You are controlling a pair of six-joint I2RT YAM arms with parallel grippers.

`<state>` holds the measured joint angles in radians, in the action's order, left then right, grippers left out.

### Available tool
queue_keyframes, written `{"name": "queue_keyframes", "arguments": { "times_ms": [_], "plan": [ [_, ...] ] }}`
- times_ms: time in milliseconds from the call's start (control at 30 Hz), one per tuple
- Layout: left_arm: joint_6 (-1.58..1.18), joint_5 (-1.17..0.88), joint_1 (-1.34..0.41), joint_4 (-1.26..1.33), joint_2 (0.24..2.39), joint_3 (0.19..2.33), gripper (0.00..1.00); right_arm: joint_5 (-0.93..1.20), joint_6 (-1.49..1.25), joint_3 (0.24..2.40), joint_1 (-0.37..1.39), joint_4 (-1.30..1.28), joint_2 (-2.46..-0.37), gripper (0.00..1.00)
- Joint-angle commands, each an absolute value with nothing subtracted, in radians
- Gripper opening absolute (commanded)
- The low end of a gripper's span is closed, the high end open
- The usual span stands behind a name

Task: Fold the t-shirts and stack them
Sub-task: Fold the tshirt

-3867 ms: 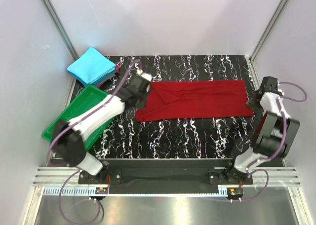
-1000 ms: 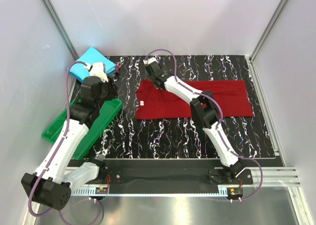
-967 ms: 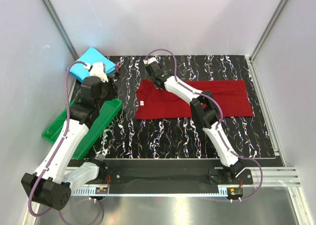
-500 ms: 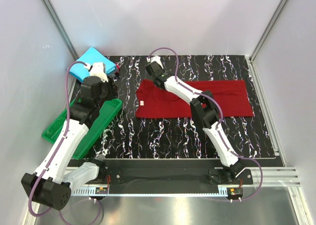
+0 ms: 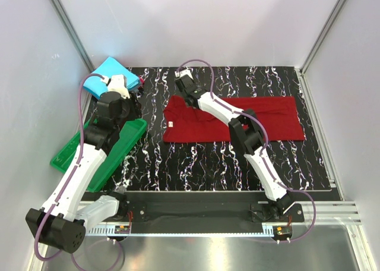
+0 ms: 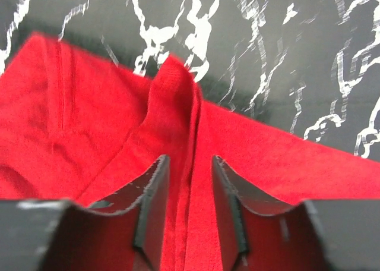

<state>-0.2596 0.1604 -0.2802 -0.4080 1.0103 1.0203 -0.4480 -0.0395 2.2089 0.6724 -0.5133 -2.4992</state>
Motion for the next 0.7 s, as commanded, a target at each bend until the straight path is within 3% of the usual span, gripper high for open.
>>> {"name": "queue_keyframes", "arguments": {
  "times_ms": [0, 233, 433, 567, 667],
  "plan": [
    [-0.259, 0.149, -0.275, -0.351, 1.005, 1.019, 0.47, -0.388, -0.006, 2.169, 0.676, -0.495, -2.402, 0.43],
    [-0.258, 0.146, -0.275, -0.351, 1.006, 1.019, 0.48, -0.265, 0.103, 2.001, 0.676, -0.491, -2.324, 0.41],
    [-0.256, 0.149, -0.273, -0.35, 1.005, 1.017, 0.48, -0.331, 0.121, 1.973, 0.676, -0.463, -2.33, 0.4],
    [-0.255, 0.152, -0.272, -0.348, 1.006, 1.017, 0.48, -0.376, 0.127, 1.97, 0.676, -0.449, -2.326, 0.29],
    [-0.256, 0.149, -0.27, -0.348, 1.009, 1.02, 0.48, -0.385, 0.13, 1.945, 0.675, -0.434, -2.296, 0.15]
  ]
}}
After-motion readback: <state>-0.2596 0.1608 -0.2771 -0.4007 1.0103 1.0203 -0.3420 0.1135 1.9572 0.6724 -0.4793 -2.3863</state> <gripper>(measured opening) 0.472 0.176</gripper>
